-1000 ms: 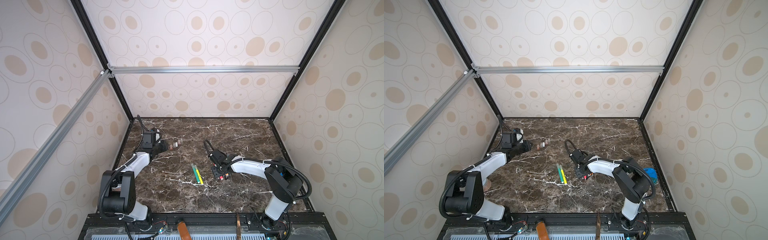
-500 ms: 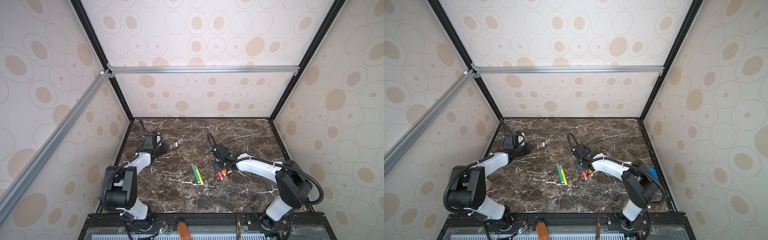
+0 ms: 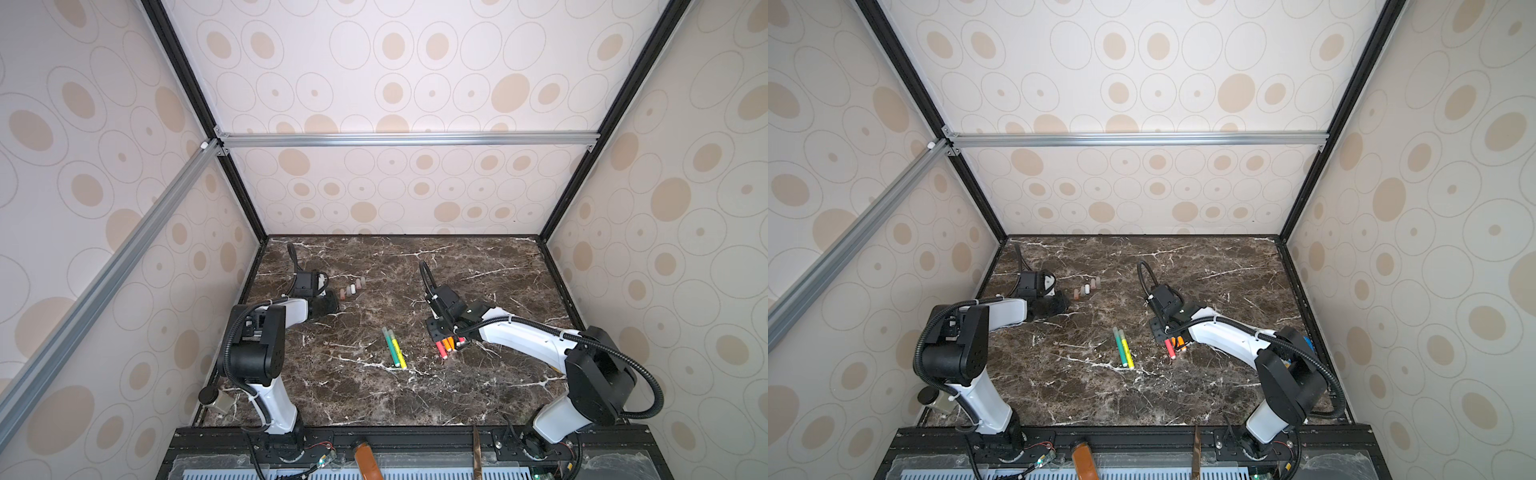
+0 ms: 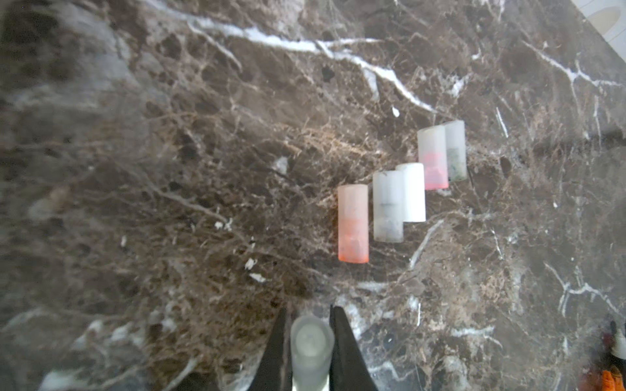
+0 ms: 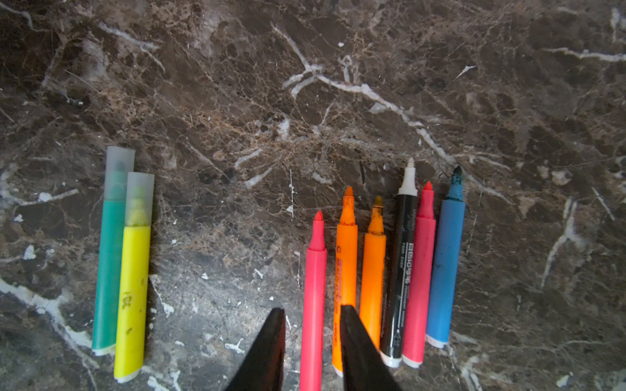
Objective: Remove pen caps from pens
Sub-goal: Place the pen cap at the top-left of the table.
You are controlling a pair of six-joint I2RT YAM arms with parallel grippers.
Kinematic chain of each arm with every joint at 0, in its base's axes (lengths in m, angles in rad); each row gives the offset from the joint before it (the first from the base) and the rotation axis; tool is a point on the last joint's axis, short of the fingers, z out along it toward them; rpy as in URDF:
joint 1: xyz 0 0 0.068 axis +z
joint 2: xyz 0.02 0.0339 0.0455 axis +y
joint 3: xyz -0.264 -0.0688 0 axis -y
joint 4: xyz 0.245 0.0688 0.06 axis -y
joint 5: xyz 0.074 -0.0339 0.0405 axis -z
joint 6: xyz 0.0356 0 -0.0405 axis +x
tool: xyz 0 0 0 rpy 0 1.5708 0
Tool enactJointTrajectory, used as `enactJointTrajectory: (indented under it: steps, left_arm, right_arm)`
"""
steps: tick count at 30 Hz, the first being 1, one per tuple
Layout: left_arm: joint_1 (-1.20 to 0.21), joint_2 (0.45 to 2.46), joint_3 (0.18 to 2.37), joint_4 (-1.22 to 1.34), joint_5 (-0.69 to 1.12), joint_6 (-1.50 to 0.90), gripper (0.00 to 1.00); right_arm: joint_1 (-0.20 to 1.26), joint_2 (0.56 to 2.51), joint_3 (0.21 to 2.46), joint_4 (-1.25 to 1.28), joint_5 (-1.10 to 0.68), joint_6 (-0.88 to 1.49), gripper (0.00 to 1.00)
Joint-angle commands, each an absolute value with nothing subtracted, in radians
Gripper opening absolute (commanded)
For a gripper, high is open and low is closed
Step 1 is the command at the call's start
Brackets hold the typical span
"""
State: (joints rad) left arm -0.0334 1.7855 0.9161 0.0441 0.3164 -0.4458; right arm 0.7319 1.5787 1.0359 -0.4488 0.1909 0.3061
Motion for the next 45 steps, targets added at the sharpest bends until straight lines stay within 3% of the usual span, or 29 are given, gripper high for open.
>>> enactJointTrajectory:
  steps: [1,10,20,29,41,45]
  left_arm:
    - [-0.022,1.812,0.967,0.042,0.297,-0.412,0.06]
    - [-0.021,1.876,1.008,0.031,0.287,-0.4,0.13]
    - [-0.018,1.89,1.031,0.023,0.295,-0.4,0.31]
    - [-0.018,1.879,1.029,0.024,0.291,-0.405,0.32]
    - [-0.017,1.603,0.94,0.11,0.311,-0.466,0.34]
    - [-0.017,1.476,0.887,0.145,0.314,-0.488,0.43]
  right_arm:
    - [0.73,1.569,1.034,-0.461,0.182,0.313,0.3]
    - [0.731,1.58,1.052,-0.469,0.18,0.306,0.3]
    - [0.731,1.591,1.054,-0.467,0.172,0.308,0.29]
    - [0.731,1.602,1.056,-0.466,0.142,0.311,0.29]
    - [0.785,1.64,1.062,-0.413,0.02,0.355,0.34]
    - [0.833,1.675,1.086,-0.408,0.014,0.381,0.35]
